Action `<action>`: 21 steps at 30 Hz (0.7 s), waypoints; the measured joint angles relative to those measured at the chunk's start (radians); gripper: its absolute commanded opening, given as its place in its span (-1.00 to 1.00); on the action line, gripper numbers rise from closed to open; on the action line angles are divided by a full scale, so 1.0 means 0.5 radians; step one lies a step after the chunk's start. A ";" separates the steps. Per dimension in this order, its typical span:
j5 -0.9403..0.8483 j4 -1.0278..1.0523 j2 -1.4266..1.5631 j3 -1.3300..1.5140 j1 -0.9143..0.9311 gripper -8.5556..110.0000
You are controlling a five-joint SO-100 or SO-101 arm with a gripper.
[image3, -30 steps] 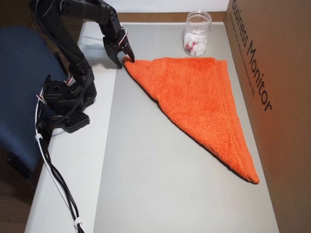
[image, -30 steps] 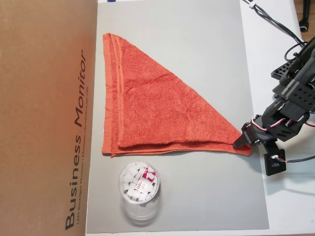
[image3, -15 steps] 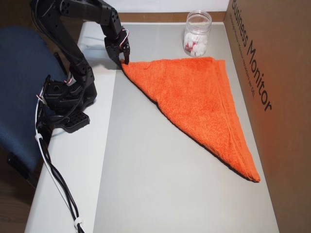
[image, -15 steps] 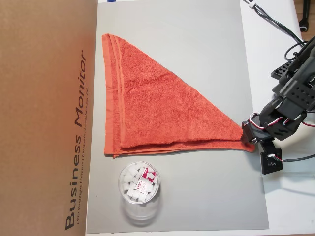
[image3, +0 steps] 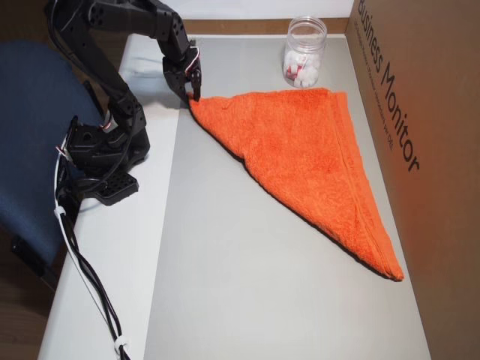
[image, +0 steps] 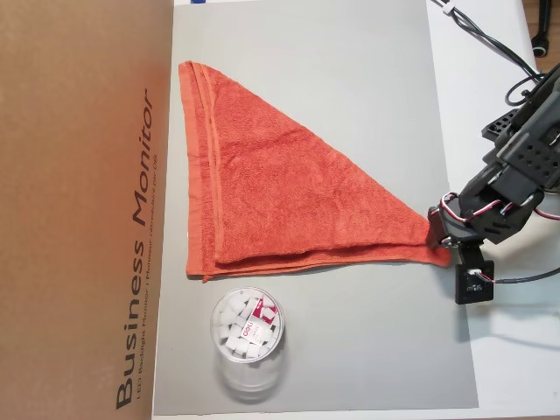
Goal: Fold the blanket.
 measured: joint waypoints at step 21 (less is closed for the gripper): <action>0.181 0.000 0.466 -0.012 0.301 -0.86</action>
